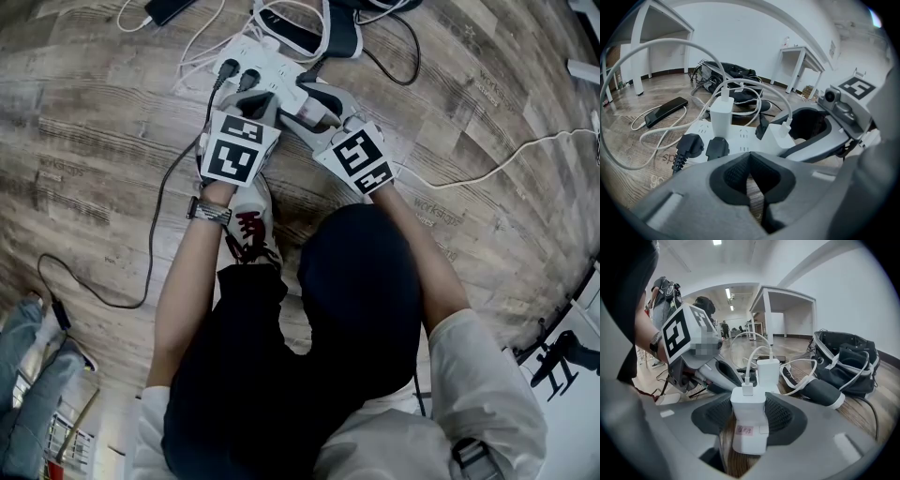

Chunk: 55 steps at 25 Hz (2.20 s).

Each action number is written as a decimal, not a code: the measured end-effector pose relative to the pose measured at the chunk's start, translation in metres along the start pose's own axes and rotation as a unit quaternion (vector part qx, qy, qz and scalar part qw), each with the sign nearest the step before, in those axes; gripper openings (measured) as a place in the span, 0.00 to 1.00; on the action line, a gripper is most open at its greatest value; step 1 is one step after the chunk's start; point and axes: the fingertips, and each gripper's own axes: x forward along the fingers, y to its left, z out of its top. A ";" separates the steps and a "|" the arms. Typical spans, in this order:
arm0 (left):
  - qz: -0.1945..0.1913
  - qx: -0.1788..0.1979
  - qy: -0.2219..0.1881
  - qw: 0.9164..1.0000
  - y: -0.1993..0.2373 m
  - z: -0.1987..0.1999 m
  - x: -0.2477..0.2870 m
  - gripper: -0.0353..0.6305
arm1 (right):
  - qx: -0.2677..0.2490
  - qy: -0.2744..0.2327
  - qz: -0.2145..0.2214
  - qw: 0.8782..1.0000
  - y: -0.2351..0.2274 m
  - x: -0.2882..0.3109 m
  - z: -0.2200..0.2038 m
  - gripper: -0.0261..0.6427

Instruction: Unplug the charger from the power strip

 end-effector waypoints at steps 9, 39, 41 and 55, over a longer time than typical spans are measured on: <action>0.000 -0.002 0.001 1.000 0.000 0.000 0.000 0.06 | -0.024 0.010 -0.003 1.000 0.001 0.000 -0.001 0.37; -0.001 -0.004 0.002 1.000 0.000 0.001 0.001 0.06 | -0.018 0.006 -0.005 1.000 -0.002 -0.001 -0.001 0.37; -0.002 -0.004 0.001 1.000 0.000 0.001 0.001 0.06 | -0.017 0.005 -0.006 1.000 -0.002 -0.001 0.000 0.37; -0.001 -0.004 0.002 1.000 0.000 0.001 0.002 0.06 | -0.173 0.059 -0.029 0.983 0.005 -0.001 -0.004 0.37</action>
